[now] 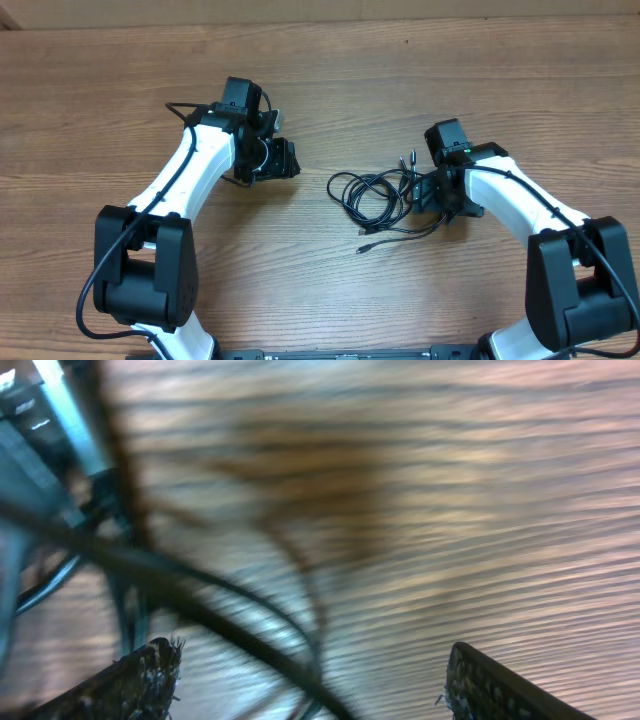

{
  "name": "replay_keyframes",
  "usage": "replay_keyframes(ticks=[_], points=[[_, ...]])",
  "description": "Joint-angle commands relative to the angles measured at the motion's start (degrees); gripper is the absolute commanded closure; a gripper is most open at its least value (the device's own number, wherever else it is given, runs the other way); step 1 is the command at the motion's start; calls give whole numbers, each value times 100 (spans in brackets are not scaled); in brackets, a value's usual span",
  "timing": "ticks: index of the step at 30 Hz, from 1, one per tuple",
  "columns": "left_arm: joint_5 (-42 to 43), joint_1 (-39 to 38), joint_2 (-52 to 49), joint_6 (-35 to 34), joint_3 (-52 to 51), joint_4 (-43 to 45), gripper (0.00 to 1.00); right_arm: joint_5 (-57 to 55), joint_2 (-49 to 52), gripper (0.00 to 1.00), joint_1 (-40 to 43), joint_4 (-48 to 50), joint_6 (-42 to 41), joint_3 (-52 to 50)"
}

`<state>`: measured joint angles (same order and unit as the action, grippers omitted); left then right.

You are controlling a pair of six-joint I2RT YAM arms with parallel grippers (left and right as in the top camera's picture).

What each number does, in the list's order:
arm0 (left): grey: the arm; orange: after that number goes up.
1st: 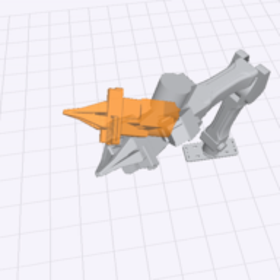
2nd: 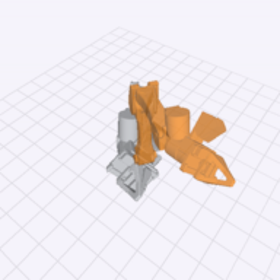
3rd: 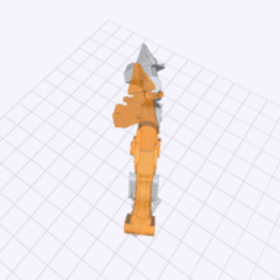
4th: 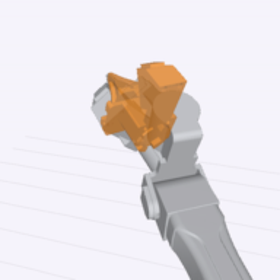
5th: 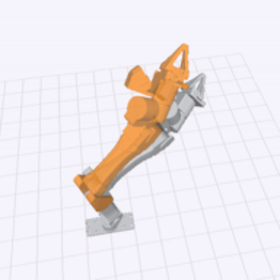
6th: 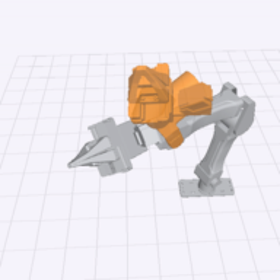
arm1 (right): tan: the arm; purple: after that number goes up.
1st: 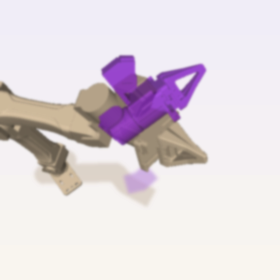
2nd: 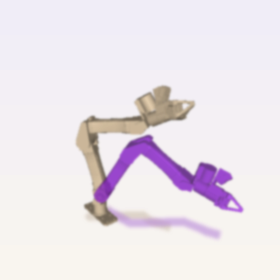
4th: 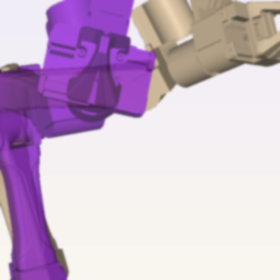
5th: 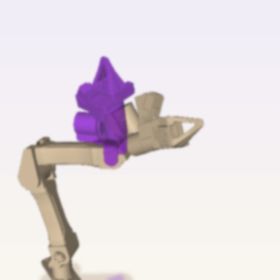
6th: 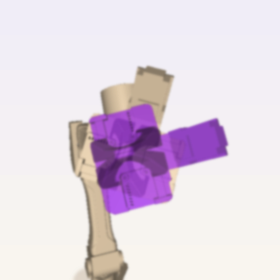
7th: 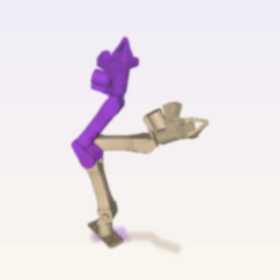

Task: Untangle cables
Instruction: 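Lift the grasped cables with the right gripper toward the center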

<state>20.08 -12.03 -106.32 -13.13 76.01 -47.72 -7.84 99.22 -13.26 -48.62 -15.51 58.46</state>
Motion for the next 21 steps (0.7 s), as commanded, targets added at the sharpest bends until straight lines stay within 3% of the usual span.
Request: replay_keyframes(ticks=[1, 8, 13, 16, 21], points=[[-177, -13, -50, 136, 57, -28, 37, -420, 184, 16, 144, 39, -116, -76], [-1091, 232, -50, 133, 57, -378, 33, -673, 584, 15, 444, 466, -114, -74], [-1051, 708, -50, -66, 57, -616, 33, -1097, 636, 14, 658, 929, -76, 57], [-846, 986, -50, -63, 57, -704, 33, -1364, 636, 9, 767, 881, 9, 490], [-509, 1255, -50, -63, 57, -739, 33, -848, 634, 2, 785, 579, 533, 1473]])
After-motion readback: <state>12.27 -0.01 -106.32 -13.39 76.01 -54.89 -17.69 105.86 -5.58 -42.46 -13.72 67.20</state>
